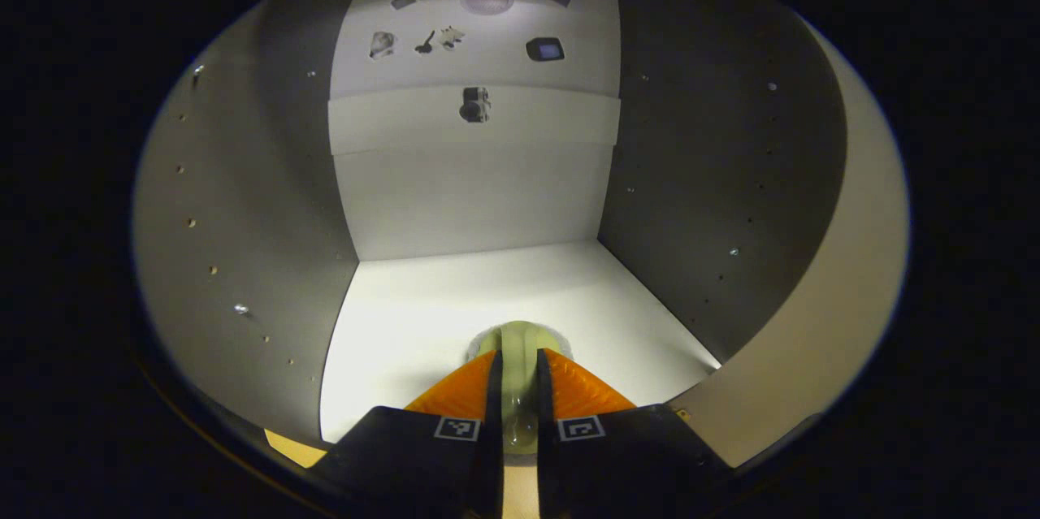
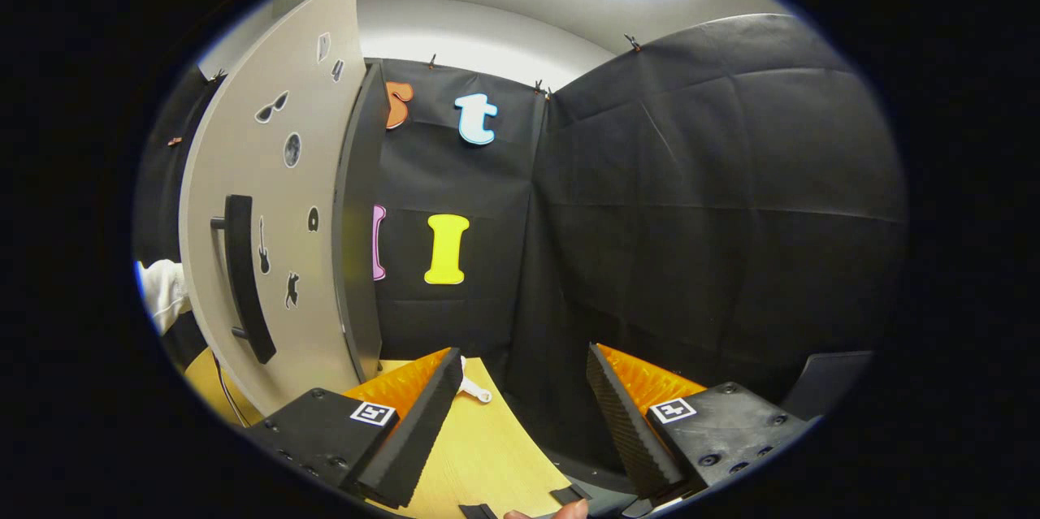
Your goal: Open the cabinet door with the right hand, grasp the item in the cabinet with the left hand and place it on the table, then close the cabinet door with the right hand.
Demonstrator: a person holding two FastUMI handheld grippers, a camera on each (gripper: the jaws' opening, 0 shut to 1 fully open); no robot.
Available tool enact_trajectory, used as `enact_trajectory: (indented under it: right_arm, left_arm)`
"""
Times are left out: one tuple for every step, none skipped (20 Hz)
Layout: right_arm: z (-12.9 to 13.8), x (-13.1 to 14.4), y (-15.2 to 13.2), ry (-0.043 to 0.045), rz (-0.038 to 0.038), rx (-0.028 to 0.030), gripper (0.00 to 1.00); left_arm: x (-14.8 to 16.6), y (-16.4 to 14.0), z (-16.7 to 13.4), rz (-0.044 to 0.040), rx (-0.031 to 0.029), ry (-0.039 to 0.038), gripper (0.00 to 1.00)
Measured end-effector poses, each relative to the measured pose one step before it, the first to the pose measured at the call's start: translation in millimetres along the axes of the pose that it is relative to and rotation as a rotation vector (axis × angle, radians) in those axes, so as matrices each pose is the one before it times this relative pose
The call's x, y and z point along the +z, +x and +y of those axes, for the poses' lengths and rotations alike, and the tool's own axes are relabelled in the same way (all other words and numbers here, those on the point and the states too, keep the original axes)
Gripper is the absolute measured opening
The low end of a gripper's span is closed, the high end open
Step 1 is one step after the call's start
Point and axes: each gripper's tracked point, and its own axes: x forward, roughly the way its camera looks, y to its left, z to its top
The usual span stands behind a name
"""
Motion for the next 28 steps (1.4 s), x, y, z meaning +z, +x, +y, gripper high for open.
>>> enact_trajectory:
  right_arm:
    - [6.66, 0.49, -0.83, 0.00392, -0.00071, 0.00985, 0.97]
    - [4.23, 0.54, -0.97, 0.00299, -0.00002, 0.00768, 0.98]
    - [0.97, -0.2, -1.22, 0.00151, 0.00152, 0.00578, 0.98]
    - [2.46, 0.65, -2.03, 0.00151, 0.00145, 0.00506, 0.97]
    - [7.07, 0.44, -1.12, 0.00329, -0.00092, 0.00506, 0.98]
    - [5.76, 1.55, -0.85, 0.00521, -0.00481, 0.00704, 0.97]
    - [4.95, 1.33, 0.45, 0.00341, -0.00237, 0.00451, 0.97]
    - [3.33, 1.2, -0.41, 0.00246, -0.00244, 0.00428, 0.97]
    - [3.54, 1.14, 0.24, 0.00051, -0.00084, 0.00602, 0.97]
    - [4.61, 1.56, -0.11, -0.00076, -0.00092, 0.00745, 0.98]
    - [4.55, 1.13, -0.16, -0.00435, 0.00066, 0.00858, 0.98]
    - [3.54, 2.52, -0.18, -0.00862, -0.00424, 0.00527, 0.98]
    - [2.98, 3.59, 0.29, -0.00782, -0.00683, 0.00412, 0.97]
    - [2.6, 2.31, 0.83, -0.00272, -0.00488, 0.00506, 0.97]
    - [4.0, 1.96, -0.11, 0.00036, -0.00174, 0.00487, 0.98]
    - [2.35, 1.63, -0.14, 0.00103, -0.00161, 0.00375, 0.98]
    - [2.52, 1.62, -0.17, 0.0009, -0.00294, 0.00215, 0.98]
    - [2.12, 0.97, -0.4, -0.00139, -0.00116, 0.0025, 0.98]
    - [3.0, -0.37, 0.43, -0.00463, -0.00046, 0.00123, 0.97]
    - [1.2, 0.43, -0.61, -0.00539, -0.00151, -0.00048, 0.98]
    - [2.63, 0.76, -0.1, -0.00357, -0.00037, 0.00226, 0.98]
    - [3.07, 0.5, -0.53, -0.00234, -0.0001, 0.0052, 0.98]
    - [1.89, 0.19, 0.14, -0.0032, -0.00123, 0.00316, 0.98]
    - [1.46, 1.58, 0.2, -0.00357, -0.00049, 0.00378, 0.97]
    - [1.97, 0.72, 0.82, -0.00157, -0.00147, 0.00227, 0.97]
    - [0.86, 1.2, 0.21, 0.00118, -0.00046, 0.00337, 0.95]
    - [0.68, 0.62, 0.96, 0.00353, -0.00058, 0.0005, 0.97]
    - [1.02, 1.3, 0.29, 0.00612, -0.00216, 0.0023, 0.98]
  left_arm:
    - [-1.84, -10.71, -2.22, -0.00622, -0.00757, 0.00244, 0.2]
    - [-2.39, -9.96, -1.33, -0.00769, -0.0039, 0.00316, 0.22]
    - [-1.6, -9.53, -1.41, -0.00759, -0.00628, 0.00132, 0.2]
    - [-3.04, -10.44, -1.93, -0.00923, -0.00455, 0.00057, 0.2]
    - [-2.85, -13.01, -1.23, -0.01117, -0.00531, 0.0019, 0.2]
    - [-4.23, -11.8, -0.65, -0.01015, 0.00015, -0.00058, 0.2]
    - [-4.99, -12.62, -0.5, -0.00857, 0.00033, -0.00352, 0.2]
    - [-5.65, -12.11, 0.2, -0.00968, 0.00399, -0.00483, 0.2]
    - [-5.34, -11.16, 0.58, -0.00841, 0.00457, -0.00085, 0.2]
    - [-5.79, -10.8, 0.93, -0.00895, 0.00625, 0.00159, 0.2]
    - [-5.13, -10.28, 1.0, -0.00856, 0.00822, 0.00421, 0.2]
    - [-6.71, -9.81, -0.06, -0.00805, 0.00623, 0.00319, 0.2]
    - [-5.57, -9.47, -1.03, -0.0077, 0.00128, 0.0015, 0.22]
    - [-6.58, -8.81, -1.69, -0.00751, 0.00223, -0.00194, 0.2]
    - [-7.05, -8.02, -0.37, -0.0031, 0.00423, -0.00522, 0.2]
    - [-8.13, -8.95, -0.07, -0.00403, 0.00701, -0.00508, 0.2]
    - [-7.85, -7.31, 0.66, -0.00559, 0.0091, -0.00475, 0.2]
    - [-9.04, -5.22, -0.03, -0.00697, 0.01031, -0.00459, 0.22]
    - [-8.8, -4.31, 0.47, -0.00782, 0.01088, -0.00366, 0.2]
    - [-8.89, -3.12, -0.96, -0.00646, 0.00838, -0.00053, 0.2]
    - [-11.11, -3.2, 0.39, -0.00283, 0.01285, 0.00428, 0.2]
    - [-11.95, -2.1, 0.3, -0.00061, 0.01319, 0.00757, 0.2]
    - [-12.5, -1.67, 0.04, 0.00256, 0.0107, 0.00501, 0.2]
    - [-14.36, -1.0, -1.42, 0.00733, 0.0058, -0.00161, 0.2]
    - [-15.9, -1.05, -2.17, 0.012, -0.00095, -0.00678, 0.2]
    - [-15.59, -0.3, -2.08, 0.01557, -0.00042, -0.00764, 0.2]
    - [-15.22, 0.24, -1.18, 0.01444, 0.0012, -0.00616, 0.2]
    - [-14.26, -0.34, -0.84, 0.00457, -0.00103, -0.00024, 0.22]
